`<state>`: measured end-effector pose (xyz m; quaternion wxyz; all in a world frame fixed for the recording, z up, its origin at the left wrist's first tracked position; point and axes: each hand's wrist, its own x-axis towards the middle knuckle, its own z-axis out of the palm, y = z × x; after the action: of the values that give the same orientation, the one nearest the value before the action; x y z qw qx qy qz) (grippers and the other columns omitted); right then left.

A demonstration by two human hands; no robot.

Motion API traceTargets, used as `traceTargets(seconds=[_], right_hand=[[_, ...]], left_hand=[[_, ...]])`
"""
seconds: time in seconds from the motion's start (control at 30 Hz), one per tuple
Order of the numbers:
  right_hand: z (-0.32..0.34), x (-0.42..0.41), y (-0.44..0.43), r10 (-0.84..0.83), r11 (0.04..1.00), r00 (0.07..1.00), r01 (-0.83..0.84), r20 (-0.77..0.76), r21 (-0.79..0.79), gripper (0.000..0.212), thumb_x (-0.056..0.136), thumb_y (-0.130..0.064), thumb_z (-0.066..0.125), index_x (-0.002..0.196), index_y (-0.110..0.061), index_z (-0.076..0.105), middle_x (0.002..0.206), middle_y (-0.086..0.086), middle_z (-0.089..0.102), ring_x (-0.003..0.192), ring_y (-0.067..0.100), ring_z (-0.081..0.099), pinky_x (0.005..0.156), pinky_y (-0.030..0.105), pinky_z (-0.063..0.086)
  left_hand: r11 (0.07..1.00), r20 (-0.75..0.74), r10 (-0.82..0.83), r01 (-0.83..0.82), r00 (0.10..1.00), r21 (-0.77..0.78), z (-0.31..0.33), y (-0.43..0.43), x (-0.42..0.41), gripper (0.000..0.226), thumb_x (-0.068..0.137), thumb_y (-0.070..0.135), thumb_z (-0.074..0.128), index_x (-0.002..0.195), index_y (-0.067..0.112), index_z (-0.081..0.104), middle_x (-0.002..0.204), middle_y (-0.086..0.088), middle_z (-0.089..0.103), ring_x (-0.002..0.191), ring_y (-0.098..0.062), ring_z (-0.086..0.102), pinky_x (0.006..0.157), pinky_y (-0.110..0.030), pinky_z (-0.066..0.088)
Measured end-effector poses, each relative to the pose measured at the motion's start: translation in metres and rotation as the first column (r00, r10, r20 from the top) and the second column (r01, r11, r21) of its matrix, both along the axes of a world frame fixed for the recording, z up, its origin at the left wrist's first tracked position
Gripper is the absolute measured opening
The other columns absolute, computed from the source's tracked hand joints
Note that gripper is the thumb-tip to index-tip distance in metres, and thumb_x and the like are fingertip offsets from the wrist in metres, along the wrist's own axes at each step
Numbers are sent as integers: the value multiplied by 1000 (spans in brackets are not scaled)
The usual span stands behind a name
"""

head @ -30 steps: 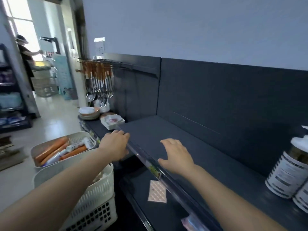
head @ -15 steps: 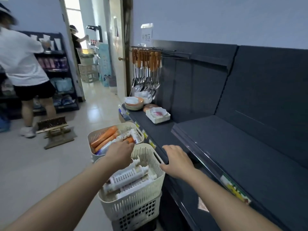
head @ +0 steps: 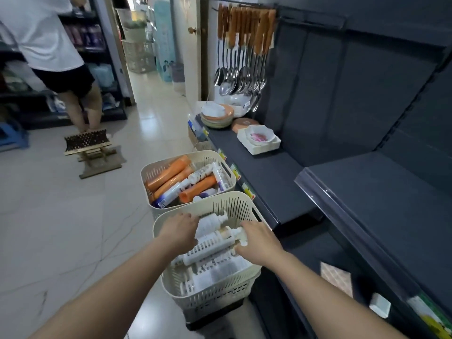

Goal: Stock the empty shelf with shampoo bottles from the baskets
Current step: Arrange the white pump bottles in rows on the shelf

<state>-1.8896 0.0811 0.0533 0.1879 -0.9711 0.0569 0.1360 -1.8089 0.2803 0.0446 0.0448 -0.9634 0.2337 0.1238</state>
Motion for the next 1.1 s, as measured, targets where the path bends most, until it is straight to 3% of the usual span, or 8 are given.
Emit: traceTargets(seconds=[0.4, 0.5, 0.63, 0.77, 0.9, 1.0, 1.07, 1.1], right_hand=[[-89, 72, 2, -50, 984, 942, 103, -332, 144, 66, 91, -39, 60, 147, -15, 36, 144, 9, 49, 129, 29, 48, 99, 37, 45], [-107, 80, 3, -122, 950, 903, 227, -412, 216, 62, 91, -42, 61, 143, -14, 41, 141, 7, 51, 121, 26, 53, 84, 31, 44], [-131, 94, 8, -231, 872, 829, 409, -510, 270, 60, 94, -43, 58, 142, -11, 41, 139, 7, 52, 121, 24, 53, 84, 31, 43], [-155, 109, 17, -393, 612, 654, 711, -646, 346, 49, 96, -40, 60, 129, -6, 49, 116, 5, 56, 97, 17, 55, 81, 29, 45], [-183, 121, 25, -481, 250, 436, 900, -761, 357, 46, 93, -37, 65, 125, -5, 54, 127, 9, 56, 111, 27, 56, 99, 38, 48], [-199, 128, 30, -480, -4, 298, 940, -825, 342, 40, 89, -36, 71, 116, -7, 62, 114, 12, 67, 97, 25, 66, 78, 32, 57], [-206, 132, 32, -500, -145, 217, 933, -838, 328, 28, 84, -34, 76, 96, -11, 66, 89, 8, 76, 74, 22, 73, 52, 26, 56], [-211, 133, 33, -519, -179, 188, 930, -834, 321, 29, 80, -36, 80, 90, -12, 66, 80, 6, 76, 67, 22, 73, 49, 26, 54]], left_hand=[[995, -221, 99, -95, 970, 26, -95, -13, 59, 41, 87, 37, 63, 119, 15, 51, 122, -7, 53, 114, -26, 51, 94, -40, 47], [991, -274, 132, -134, 953, 12, -116, -12, 72, 47, 89, 33, 62, 128, 13, 46, 130, -8, 49, 121, -27, 48, 98, -41, 44], [985, -336, 161, -172, 928, -5, -146, -10, 94, 61, 92, 22, 54, 146, 10, 27, 147, -10, 37, 134, -28, 39, 107, -43, 39], [976, -409, 199, -218, 891, -1, -173, -12, 113, 62, 89, 13, 44, 147, 13, 22, 147, -11, 37, 133, -30, 39, 106, -49, 38], [979, -390, 190, -202, 901, 11, -192, -16, 124, 57, 91, 28, 44, 144, 16, 27, 141, -13, 41, 125, -34, 43, 102, -52, 40], [991, -293, 135, -129, 947, 42, -198, -19, 123, 66, 89, 58, 42, 138, 14, 39, 133, -13, 45, 121, -32, 43, 101, -44, 35], [992, -251, 123, -129, 960, -5, -200, -17, 118, 65, 88, 66, 39, 128, 15, 47, 127, -11, 48, 117, -31, 46, 97, -43, 36], [988, -270, 128, -145, 954, -45, -202, -14, 115, 63, 88, 67, 39, 124, 15, 47, 125, -10, 49, 115, -31, 48, 96, -43, 37]])
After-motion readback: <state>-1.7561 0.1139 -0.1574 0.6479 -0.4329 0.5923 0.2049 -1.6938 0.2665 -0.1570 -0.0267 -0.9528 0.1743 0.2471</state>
